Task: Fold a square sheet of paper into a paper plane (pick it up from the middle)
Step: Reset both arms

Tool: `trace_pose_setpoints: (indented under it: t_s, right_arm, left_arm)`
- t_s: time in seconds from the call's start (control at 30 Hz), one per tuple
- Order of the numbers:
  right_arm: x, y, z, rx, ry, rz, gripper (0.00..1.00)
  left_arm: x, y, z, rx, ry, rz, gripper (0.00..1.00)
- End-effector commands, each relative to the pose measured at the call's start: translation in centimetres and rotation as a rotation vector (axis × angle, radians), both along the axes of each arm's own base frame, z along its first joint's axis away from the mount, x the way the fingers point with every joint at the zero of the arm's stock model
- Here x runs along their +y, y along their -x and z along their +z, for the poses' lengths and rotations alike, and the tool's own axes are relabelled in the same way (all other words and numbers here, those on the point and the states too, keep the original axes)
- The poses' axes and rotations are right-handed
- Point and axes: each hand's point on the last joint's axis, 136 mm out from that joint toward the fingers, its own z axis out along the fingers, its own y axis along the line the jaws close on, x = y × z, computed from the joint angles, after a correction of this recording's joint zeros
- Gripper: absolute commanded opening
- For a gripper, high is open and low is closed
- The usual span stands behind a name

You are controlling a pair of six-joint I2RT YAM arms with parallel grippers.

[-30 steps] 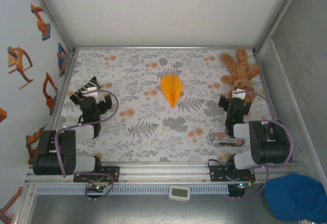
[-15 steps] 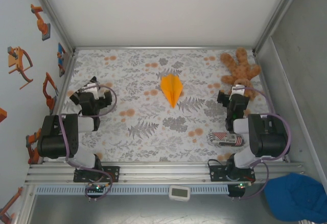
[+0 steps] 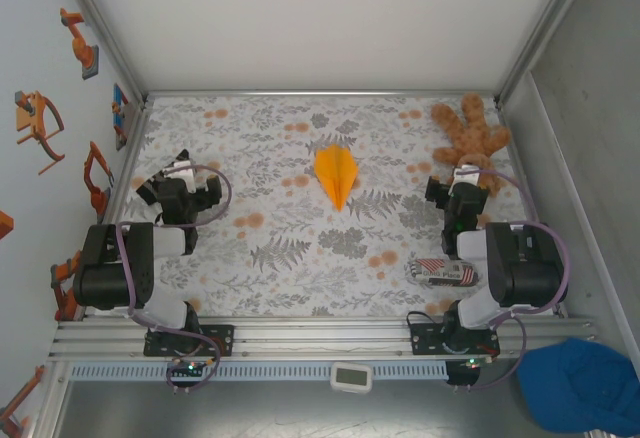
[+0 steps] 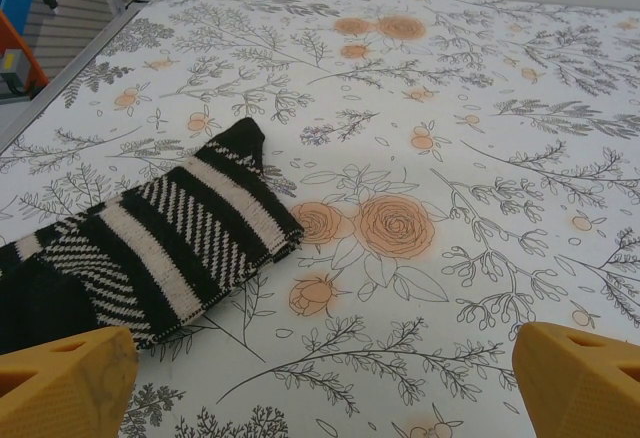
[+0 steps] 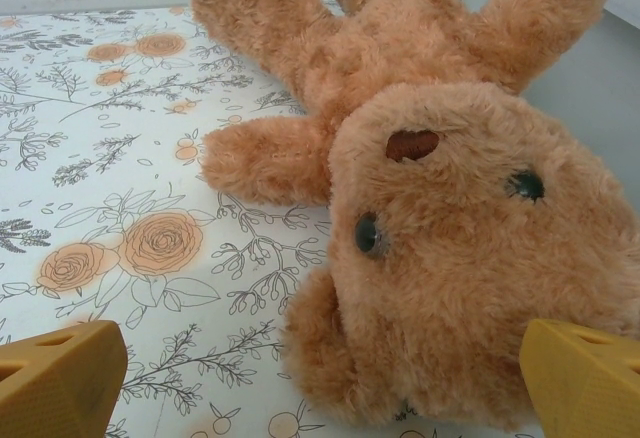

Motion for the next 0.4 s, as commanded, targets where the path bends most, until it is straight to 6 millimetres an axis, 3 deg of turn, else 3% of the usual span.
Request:
trace_pose_setpoints:
  t_s: [0.0, 0.37]
  right_arm:
    - [-0.43, -0.34, 0.59, -0.020, -0.005, -0.017, 0.99]
    - [-0.42, -0.34, 0.60, -0.020, -0.005, -0.017, 0.99]
  left_arm:
    - [0.08, -0.25, 0.18, 0.001, -0.011, -0.008, 0.96]
    - [-0.13, -0.29, 0.15, 0.004, 0.013, -0.037, 0.96]
